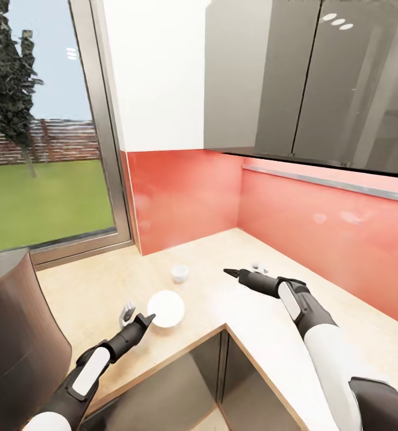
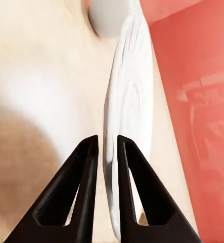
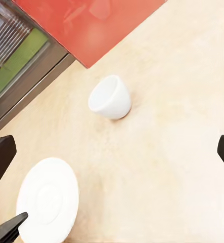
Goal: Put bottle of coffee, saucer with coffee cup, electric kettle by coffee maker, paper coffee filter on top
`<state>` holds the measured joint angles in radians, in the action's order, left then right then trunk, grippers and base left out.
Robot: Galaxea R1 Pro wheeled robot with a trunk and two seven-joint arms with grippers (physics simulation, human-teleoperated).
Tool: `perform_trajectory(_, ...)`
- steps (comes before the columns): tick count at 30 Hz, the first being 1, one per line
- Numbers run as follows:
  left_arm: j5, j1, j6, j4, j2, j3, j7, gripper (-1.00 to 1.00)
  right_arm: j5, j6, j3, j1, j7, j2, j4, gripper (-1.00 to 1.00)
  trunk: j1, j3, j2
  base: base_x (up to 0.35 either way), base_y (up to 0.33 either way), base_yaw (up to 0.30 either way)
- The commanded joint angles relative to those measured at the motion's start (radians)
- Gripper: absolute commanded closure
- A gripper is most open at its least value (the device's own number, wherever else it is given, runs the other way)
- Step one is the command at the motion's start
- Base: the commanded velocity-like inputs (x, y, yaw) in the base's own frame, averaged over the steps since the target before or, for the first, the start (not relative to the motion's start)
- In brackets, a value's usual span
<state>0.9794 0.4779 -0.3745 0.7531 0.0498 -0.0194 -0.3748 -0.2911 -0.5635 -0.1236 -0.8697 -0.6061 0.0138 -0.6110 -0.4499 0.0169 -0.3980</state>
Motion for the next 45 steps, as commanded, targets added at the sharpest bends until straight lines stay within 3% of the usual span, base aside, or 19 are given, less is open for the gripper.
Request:
perform_trajectory(1, 0.008, 0.000, -0.004, 0.001, 0.000, -0.002, 0.003, 1.00, -0.004, -0.007, -0.002, 0.000, -0.001, -0.001, -0.001, -1.00, 0.000, 0.002, -0.002, -0.268, -0.152, 0.000)
perform_trajectory(16, 0.008, -0.001, -0.003, 0.000, 0.001, 0.001, 0.000, 1.00, -0.002, -0.007, -0.001, 0.000, -0.001, -0.001, -0.004, -1.00, 0.000, 0.002, -0.002, -0.332, -0.028, 0.000)
perform_trajectory(21, 0.007, -0.002, -0.003, -0.001, 0.001, 0.000, -0.048, 1.00, -0.002, -0.007, -0.002, -0.001, -0.001, 0.000, -0.004, -1.00, 0.000, 0.002, -0.002, -0.345, 0.012, 0.000)
perform_trajectory(34, 0.007, -0.002, -0.003, -0.001, 0.001, -0.001, -0.053, 1.00, -0.002, -0.007, -0.001, -0.001, -0.001, -0.001, -0.003, -1.00, 0.000, 0.002, -0.002, -0.345, 0.090, 0.004)
perform_trajectory(45, 0.007, -0.002, -0.003, -0.001, 0.000, -0.001, -0.053, 1.00, -0.002, -0.007, -0.001, -0.001, -0.001, -0.001, -0.003, -1.00, 0.000, 0.002, -0.002, -0.239, 0.100, 0.243)
